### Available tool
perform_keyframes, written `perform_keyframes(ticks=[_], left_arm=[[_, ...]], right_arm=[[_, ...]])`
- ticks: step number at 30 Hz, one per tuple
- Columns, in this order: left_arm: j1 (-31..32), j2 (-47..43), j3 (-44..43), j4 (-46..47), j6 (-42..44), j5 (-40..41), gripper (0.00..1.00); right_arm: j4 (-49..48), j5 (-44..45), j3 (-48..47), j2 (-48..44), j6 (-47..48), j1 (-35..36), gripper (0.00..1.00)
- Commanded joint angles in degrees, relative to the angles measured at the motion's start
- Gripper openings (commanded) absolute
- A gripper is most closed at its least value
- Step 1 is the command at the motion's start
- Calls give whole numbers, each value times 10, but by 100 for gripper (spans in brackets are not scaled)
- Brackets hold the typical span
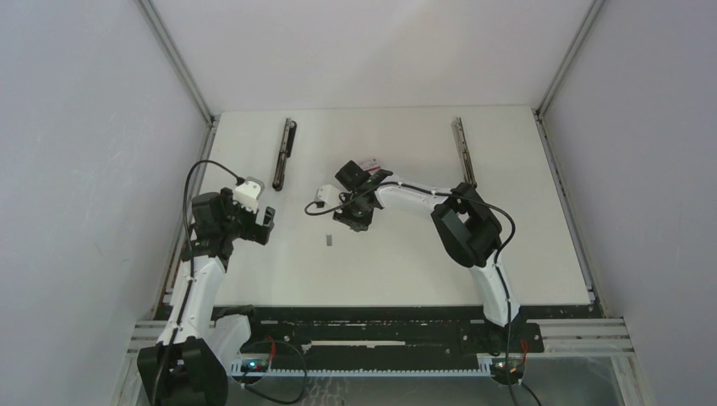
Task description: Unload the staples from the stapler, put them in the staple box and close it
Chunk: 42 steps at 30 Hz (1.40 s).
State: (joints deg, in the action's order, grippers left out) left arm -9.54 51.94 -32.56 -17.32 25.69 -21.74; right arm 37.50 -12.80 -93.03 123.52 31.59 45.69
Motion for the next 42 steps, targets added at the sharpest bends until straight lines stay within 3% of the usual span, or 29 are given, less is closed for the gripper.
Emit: perform_keyframes(ticks=[1, 19, 27, 42], left_arm=[[-6, -10, -2, 6, 9, -16, 100], [-6, 13, -22, -8, 29, -40, 100], [-6, 28, -32, -23, 31, -49, 100], [-6, 22, -26, -20, 33, -57, 100]], right_arm=[[1, -11, 11, -14, 7, -4, 26], [37, -100, -15, -24, -24, -32, 22], [30, -54, -21, 0, -41, -26, 22], [14, -56, -2, -18, -30, -8, 17]])
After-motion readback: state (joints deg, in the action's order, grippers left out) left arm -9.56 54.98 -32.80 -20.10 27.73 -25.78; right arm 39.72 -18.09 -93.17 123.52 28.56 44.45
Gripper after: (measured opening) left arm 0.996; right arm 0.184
